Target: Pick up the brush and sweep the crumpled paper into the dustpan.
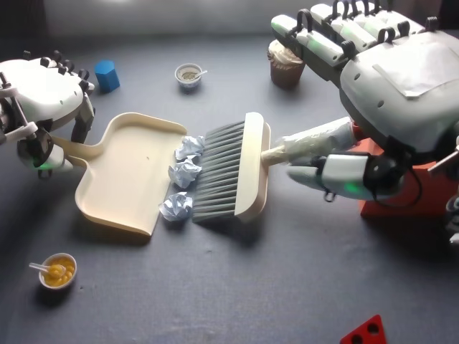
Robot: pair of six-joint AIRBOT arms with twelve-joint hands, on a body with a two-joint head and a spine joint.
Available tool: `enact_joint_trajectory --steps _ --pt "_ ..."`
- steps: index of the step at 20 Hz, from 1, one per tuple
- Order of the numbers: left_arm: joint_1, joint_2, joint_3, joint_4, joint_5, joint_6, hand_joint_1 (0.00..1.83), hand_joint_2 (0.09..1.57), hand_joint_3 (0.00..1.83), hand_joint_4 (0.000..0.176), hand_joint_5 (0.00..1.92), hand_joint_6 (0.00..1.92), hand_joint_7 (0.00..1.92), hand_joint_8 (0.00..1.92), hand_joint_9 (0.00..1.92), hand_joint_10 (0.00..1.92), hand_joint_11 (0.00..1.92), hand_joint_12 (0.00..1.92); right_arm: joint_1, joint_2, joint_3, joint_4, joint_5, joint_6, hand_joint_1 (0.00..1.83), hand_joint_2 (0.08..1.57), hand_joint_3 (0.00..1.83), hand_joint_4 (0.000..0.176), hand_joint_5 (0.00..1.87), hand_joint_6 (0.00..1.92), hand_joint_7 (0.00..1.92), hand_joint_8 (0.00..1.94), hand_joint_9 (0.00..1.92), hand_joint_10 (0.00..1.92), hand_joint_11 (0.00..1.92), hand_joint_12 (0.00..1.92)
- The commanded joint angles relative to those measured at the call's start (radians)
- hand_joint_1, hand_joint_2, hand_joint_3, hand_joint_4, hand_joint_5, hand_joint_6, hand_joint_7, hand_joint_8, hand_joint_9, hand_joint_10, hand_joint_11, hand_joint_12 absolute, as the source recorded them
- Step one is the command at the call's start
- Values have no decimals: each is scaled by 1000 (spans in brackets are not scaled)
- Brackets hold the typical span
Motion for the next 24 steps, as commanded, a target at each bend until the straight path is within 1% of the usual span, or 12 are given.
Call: enact_joint_trajectory --steps 1,3,5,6,8,9,10,14,16,20,22,24 --pt "-15 13 11 24 -90 4 1046 1113 0 99 990 964 306 9 256 12 111 271 11 3 -10 -77 -108 -7 1034 887 2 0 32 0 80 3 109 2 141 38" --pt "-21 14 14 31 -87 4 1064 1112 0 56 994 958 300 1 250 4 102 273 -4 -22 -12 -52 -177 -21 1010 943 20 0 33 0 77 1 108 1 146 39" --pt "-26 15 15 32 -83 4 1052 1120 2 68 974 990 277 1 235 2 116 283 -25 -61 -7 -50 -282 -21 1005 1004 14 0 44 1 76 0 113 1 162 44" --pt "-27 16 15 34 -81 4 1063 1121 0 43 975 989 279 2 235 2 115 283 -32 -75 -5 -50 -308 -21 1028 1023 14 0 64 8 82 3 116 1 162 44" --pt "-30 18 15 34 -77 4 1058 1115 0 66 987 970 290 5 241 7 114 284 -59 -124 7 -45 -353 -20 1021 1024 8 0 39 1 52 0 79 0 121 26" --pt "-30 18 15 34 -77 4 1038 1120 1 106 974 989 283 1 229 3 105 282 -70 -137 12 -46 -359 -20 1036 1006 0 0 42 2 41 0 64 0 107 20" --pt "-31 19 15 32 -77 4 1060 1112 0 65 995 957 292 3 246 6 125 293 -89 -161 25 -59 -360 -20 1071 992 0 0 52 5 52 5 65 2 97 16" --pt "-35 20 14 30 -76 4 1037 1124 1 99 966 1002 286 4 246 4 106 307 -109 -210 85 -123 -360 -13 1096 965 0 0 85 9 96 13 124 16 166 45" --pt "-35 22 12 30 -73 4 1059 1114 0 65 991 962 307 4 270 6 141 338 -113 -232 116 -133 -360 2 1067 955 0 0 87 6 102 10 134 14 178 50" --pt "-35 26 7 30 -72 4 1051 1116 0 80 983 975 298 3 290 9 150 366 -131 -277 178 -146 -360 2 1091 961 0 0 82 3 90 2 120 4 156 40" --pt "-35 28 6 29 -74 4 1068 1108 0 51 1005 941 290 3 267 1 121 355 -144 -303 208 -146 -360 2 1099 959 0 0 76 4 83 3 114 2 148 36" --pt "-35 29 7 29 -77 4 1043 1117 1 97 979 981 285 0 240 0 112 343 -152 -322 232 -147 -359 2 1075 961 0 0 47 0 63 0 101 0 141 33"
